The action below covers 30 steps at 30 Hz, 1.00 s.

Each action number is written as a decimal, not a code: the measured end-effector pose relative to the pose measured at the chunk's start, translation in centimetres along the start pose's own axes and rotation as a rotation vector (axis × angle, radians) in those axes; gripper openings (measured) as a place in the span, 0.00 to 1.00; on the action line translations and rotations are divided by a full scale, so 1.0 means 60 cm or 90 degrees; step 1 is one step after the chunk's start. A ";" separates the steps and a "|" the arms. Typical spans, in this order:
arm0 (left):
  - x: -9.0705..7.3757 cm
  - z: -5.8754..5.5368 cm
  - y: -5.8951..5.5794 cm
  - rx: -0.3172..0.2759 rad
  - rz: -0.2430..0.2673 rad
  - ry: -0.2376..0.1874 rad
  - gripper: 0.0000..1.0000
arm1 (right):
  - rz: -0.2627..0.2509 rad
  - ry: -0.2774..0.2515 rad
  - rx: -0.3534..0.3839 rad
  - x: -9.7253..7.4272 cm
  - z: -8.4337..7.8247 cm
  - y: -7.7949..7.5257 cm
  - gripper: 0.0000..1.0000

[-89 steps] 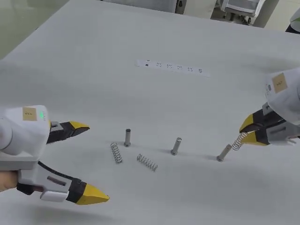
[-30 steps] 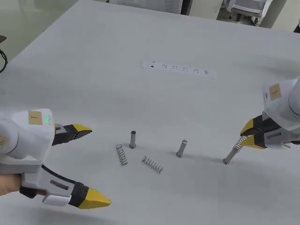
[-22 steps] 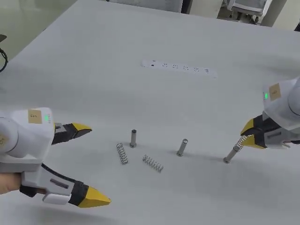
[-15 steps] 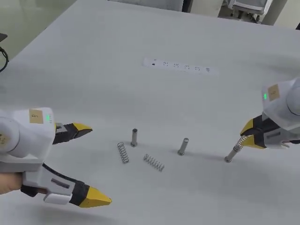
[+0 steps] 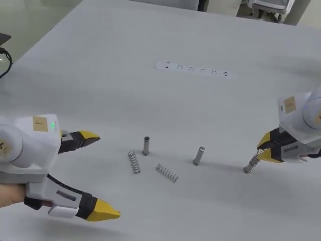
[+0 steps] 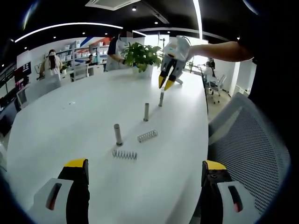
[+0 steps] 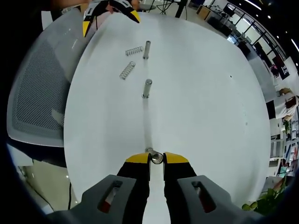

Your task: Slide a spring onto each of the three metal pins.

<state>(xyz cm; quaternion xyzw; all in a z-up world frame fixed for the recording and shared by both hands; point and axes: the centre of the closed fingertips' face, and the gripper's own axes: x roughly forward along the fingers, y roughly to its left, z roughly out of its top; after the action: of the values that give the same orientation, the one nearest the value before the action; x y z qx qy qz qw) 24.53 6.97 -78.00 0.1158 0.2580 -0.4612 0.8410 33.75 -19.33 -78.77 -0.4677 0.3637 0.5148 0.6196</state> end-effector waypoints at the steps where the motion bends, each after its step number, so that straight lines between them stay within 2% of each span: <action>1: 0.000 0.000 0.000 0.000 0.000 0.000 0.98 | 0.000 0.000 -0.002 0.002 0.000 0.000 0.08; 30: -0.001 -0.005 0.002 -0.004 0.004 0.006 0.98 | 0.017 -0.001 -0.001 0.038 -0.013 0.008 0.08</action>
<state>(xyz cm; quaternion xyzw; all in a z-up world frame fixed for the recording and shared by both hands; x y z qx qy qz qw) 24.50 7.21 -78.22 0.1157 0.2629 -0.4573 0.8416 33.78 -19.35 -81.24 -0.4633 0.3690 0.5237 0.6124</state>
